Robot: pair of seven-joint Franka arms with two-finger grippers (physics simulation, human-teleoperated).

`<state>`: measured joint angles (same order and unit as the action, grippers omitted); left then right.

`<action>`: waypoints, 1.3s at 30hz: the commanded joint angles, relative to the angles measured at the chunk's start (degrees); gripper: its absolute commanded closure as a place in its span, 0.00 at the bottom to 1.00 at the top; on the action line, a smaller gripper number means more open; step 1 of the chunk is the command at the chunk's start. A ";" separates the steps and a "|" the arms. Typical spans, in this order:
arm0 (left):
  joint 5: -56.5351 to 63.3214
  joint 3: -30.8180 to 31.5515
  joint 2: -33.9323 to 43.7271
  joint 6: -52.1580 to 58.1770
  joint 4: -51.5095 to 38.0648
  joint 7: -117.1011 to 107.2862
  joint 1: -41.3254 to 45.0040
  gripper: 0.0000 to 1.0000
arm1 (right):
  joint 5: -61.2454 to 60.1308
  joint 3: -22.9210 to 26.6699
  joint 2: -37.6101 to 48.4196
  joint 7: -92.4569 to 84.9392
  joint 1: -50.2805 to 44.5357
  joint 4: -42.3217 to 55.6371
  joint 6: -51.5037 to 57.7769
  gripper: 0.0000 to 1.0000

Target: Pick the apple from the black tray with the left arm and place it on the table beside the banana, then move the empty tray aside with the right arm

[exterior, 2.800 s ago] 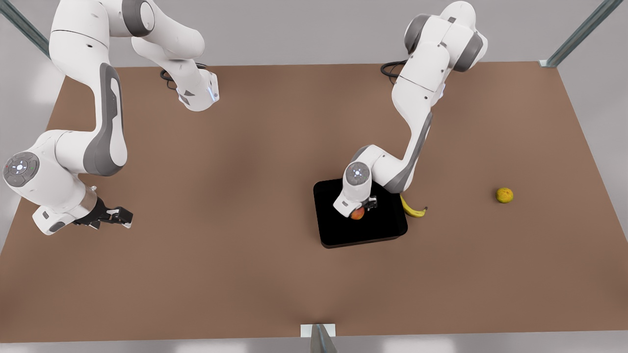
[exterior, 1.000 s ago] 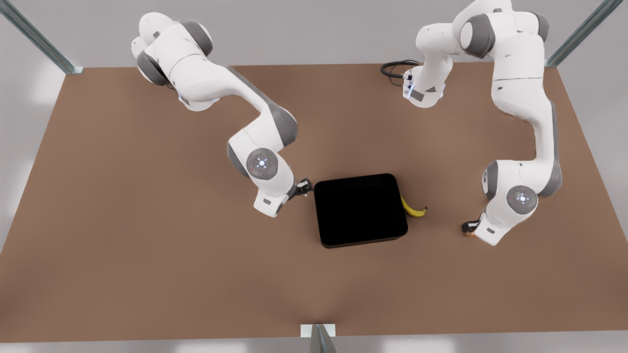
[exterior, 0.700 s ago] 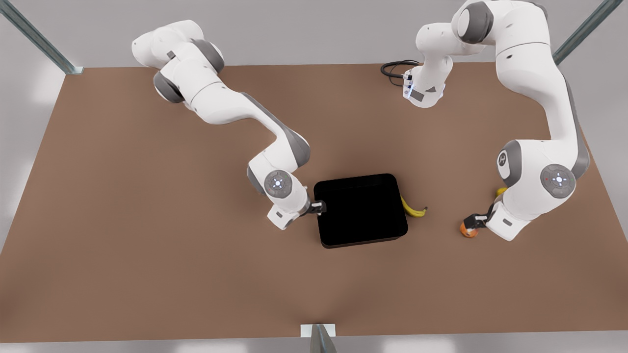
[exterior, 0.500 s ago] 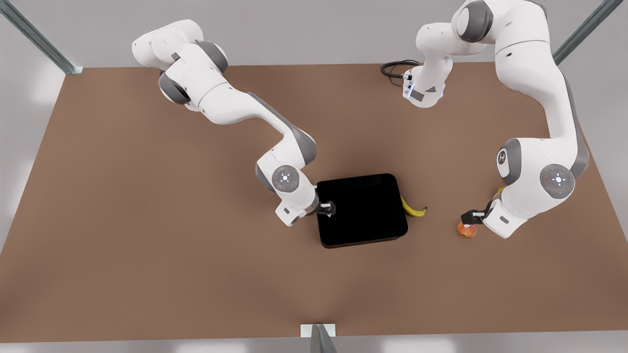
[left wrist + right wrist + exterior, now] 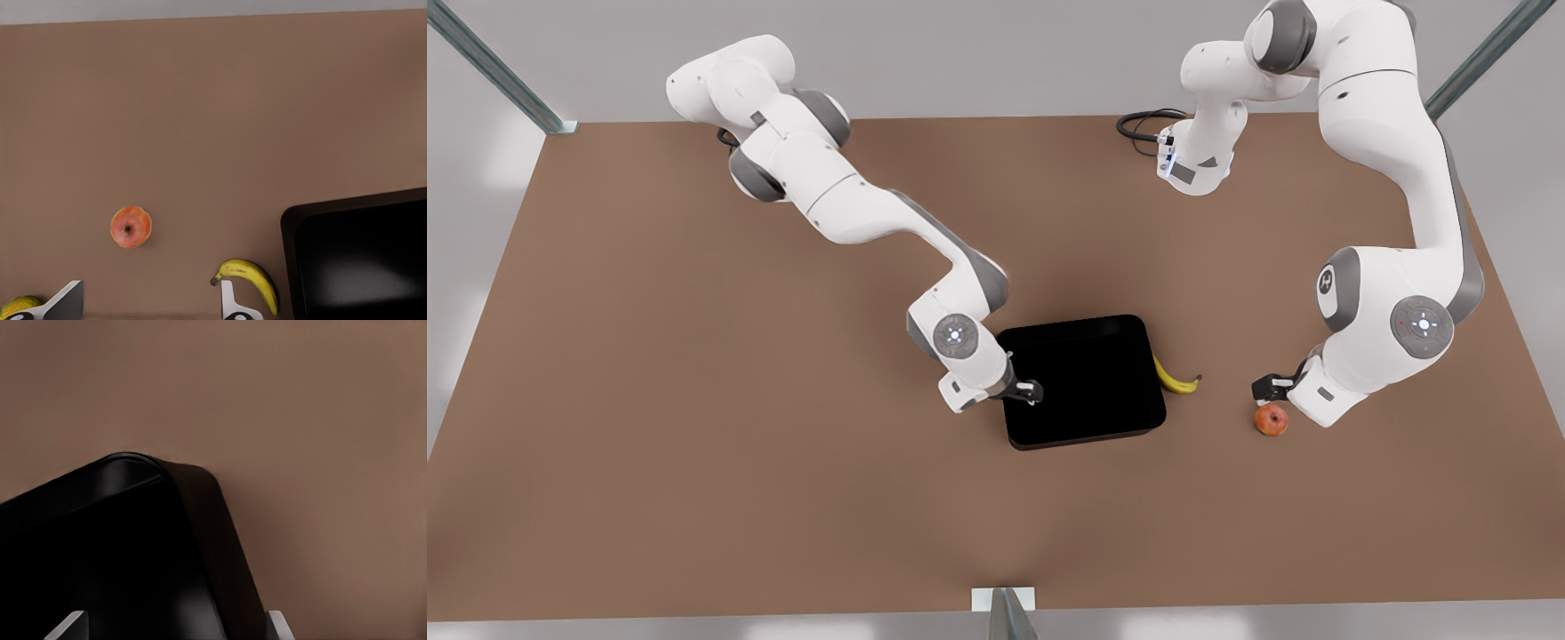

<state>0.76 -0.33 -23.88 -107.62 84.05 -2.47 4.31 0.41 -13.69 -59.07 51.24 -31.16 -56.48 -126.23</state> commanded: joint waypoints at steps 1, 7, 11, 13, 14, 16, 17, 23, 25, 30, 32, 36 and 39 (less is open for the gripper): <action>0.12 -0.02 -0.02 0.13 -0.03 0.01 0.00 0.00 | 0.03 0.06 0.01 -0.36 0.58 -0.13 -0.59 0.01; 1.26 -0.02 -0.20 0.04 -0.11 0.01 0.00 0.00 | -0.06 -0.20 -1.84 -0.71 -0.21 -0.04 -1.03 0.02; 1.26 -0.02 -0.29 0.04 -0.11 -0.08 0.00 0.00 | -0.06 -0.20 -2.10 -1.06 -0.30 -0.04 -1.03 0.30; 1.35 -0.02 -0.29 0.04 -0.11 -0.08 0.00 0.00 | -0.06 -0.11 -2.10 -1.76 -0.21 -0.04 -0.95 0.52; 1.35 -0.02 -0.29 -0.04 -0.11 -0.08 0.00 0.00 | -0.06 -0.11 -2.10 -1.76 -0.21 -0.04 -0.95 0.59; 1.35 -0.02 -0.46 -0.13 -0.11 -0.08 0.00 0.00 | -0.06 -0.11 -2.01 -1.85 -0.13 -0.04 -0.86 0.65; 1.35 -0.02 -0.55 -0.22 -0.20 -0.08 0.00 0.00 | -0.06 -0.11 -1.92 -1.85 -0.13 -0.04 -0.86 0.71; 1.44 -0.11 -0.73 -0.48 -0.47 0.01 -0.09 0.00 | -0.15 -0.20 -1.05 -2.29 0.05 -0.04 -0.16 0.82; 1.44 -0.11 -0.73 -0.48 -0.47 0.01 -0.09 0.00 | -0.24 -0.29 0.80 -2.81 0.05 -0.04 2.83 0.82; 1.44 -0.11 -0.73 -0.39 -0.47 -0.08 -0.09 0.00 | -0.76 -1.08 5.81 -9.58 1.37 -0.04 12.23 0.81; 1.35 -0.11 -0.64 -0.39 -0.47 -0.08 -0.09 0.00 | -0.68 -1.17 7.92 -11.95 2.07 -0.04 18.21 0.82; 1.44 -0.11 -0.64 -0.40 -0.55 -0.08 -0.09 0.00 | -0.67 -1.17 10.90 -15.38 3.21 -0.13 28.23 0.82; 1.26 -0.11 -0.64 -0.40 -0.55 -0.08 -0.09 0.00 | -0.85 -1.08 13.10 -19.60 5.67 -0.21 35.26 0.81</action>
<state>2.05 -0.44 -24.59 -108.07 83.53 -2.44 4.22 -0.57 -14.76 -46.49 42.94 -26.06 -56.73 -102.29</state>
